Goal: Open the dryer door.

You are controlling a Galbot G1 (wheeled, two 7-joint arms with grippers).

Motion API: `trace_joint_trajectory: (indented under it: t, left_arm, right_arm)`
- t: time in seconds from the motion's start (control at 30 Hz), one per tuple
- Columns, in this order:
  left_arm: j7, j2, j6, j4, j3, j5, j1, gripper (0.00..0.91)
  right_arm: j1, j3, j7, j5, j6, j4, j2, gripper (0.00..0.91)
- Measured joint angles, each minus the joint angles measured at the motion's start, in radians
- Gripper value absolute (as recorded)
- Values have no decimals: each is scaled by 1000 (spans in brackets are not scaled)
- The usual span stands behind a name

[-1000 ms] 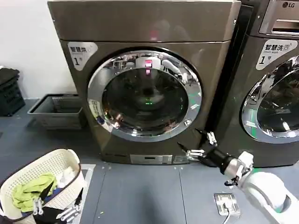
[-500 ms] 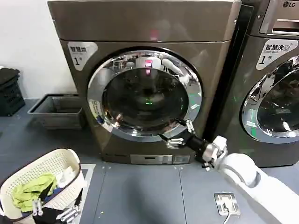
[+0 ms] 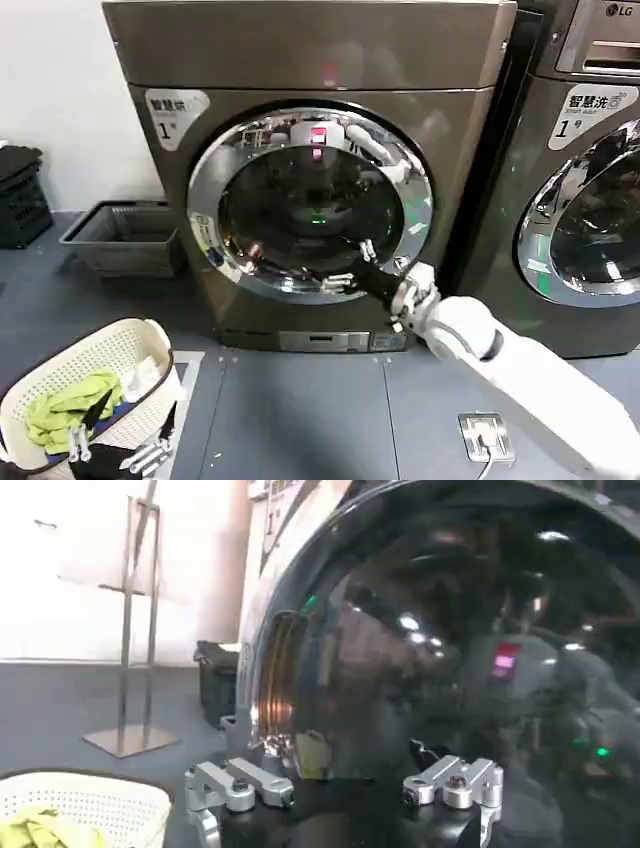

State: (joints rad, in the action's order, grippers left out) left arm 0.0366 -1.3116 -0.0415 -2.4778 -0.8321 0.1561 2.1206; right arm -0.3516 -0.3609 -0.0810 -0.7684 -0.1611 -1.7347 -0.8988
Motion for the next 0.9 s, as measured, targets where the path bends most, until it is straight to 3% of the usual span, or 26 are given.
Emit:
trace_joint_trajectory:
  t: [0.9]
  left_arm:
    - [1, -14, 0, -2, 21, -28, -16, 907]
  right_arm:
    - [157, -121, -36, -1, 7, 182, -175, 907]
